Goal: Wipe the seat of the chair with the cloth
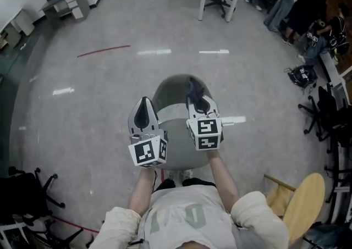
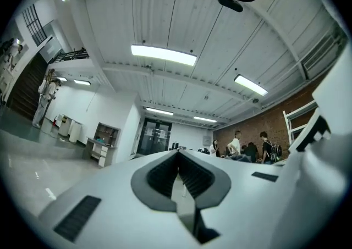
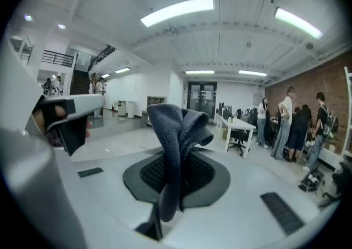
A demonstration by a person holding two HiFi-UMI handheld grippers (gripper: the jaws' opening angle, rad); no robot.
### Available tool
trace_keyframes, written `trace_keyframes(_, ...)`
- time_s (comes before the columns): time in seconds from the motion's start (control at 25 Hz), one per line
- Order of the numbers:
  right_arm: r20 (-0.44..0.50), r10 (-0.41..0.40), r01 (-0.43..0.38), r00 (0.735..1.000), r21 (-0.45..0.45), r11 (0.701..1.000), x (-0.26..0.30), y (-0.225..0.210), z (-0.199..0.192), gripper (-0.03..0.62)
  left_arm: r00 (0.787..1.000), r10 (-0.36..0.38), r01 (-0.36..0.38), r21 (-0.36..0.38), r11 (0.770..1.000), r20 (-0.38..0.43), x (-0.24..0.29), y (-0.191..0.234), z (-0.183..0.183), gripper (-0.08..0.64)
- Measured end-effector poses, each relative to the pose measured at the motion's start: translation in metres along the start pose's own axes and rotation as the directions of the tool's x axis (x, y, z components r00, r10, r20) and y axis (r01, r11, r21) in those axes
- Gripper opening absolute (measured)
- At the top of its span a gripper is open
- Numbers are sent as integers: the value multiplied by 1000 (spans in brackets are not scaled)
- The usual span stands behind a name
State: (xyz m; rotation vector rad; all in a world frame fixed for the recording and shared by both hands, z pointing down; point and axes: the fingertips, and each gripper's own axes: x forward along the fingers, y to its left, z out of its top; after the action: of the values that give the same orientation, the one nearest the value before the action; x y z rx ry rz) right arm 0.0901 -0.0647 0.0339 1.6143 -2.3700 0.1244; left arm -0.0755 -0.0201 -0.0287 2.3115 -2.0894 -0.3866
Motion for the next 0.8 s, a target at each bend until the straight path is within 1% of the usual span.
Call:
trace_keyframes(0.12, 136, 12, -6, 991, -45, 999, -37, 8, 61, 49, 998, -49, 48, 18, 999, 49, -2, -17, 42, 15)
trace_keyframes(0.16, 173, 15, -5, 985, -56, 998, -46, 10, 74, 49, 996, -72, 71, 28, 997, 61, -3, -22, 53, 15)
trace_keyframes(0.24, 225, 17, -1, 974, -69, 998, -62, 18, 89, 49, 991, -113, 109, 56, 992, 77, -8, -27, 66, 15)
trace_keyframes(0.36, 255, 20, -2, 967, -73, 997, -77, 35, 91, 49, 988, -130, 122, 91, 988, 85, -20, -25, 70, 15)
trace_keyframes(0.48, 283, 41, -24, 958, -64, 998, -83, 41, 93, 49, 988, -130, 122, 102, 987, 84, -24, -27, 71, 15)
trace_keyframes(0.64, 282, 31, -12, 959, -68, 998, -83, 37, 89, 49, 988, -137, 127, 113, 985, 79, -23, -31, 68, 15)
trace_keyframes(0.8, 282, 31, -15, 959, -59, 998, -82, 43, 88, 49, 987, -143, 134, 122, 984, 71, -22, -29, 67, 15)
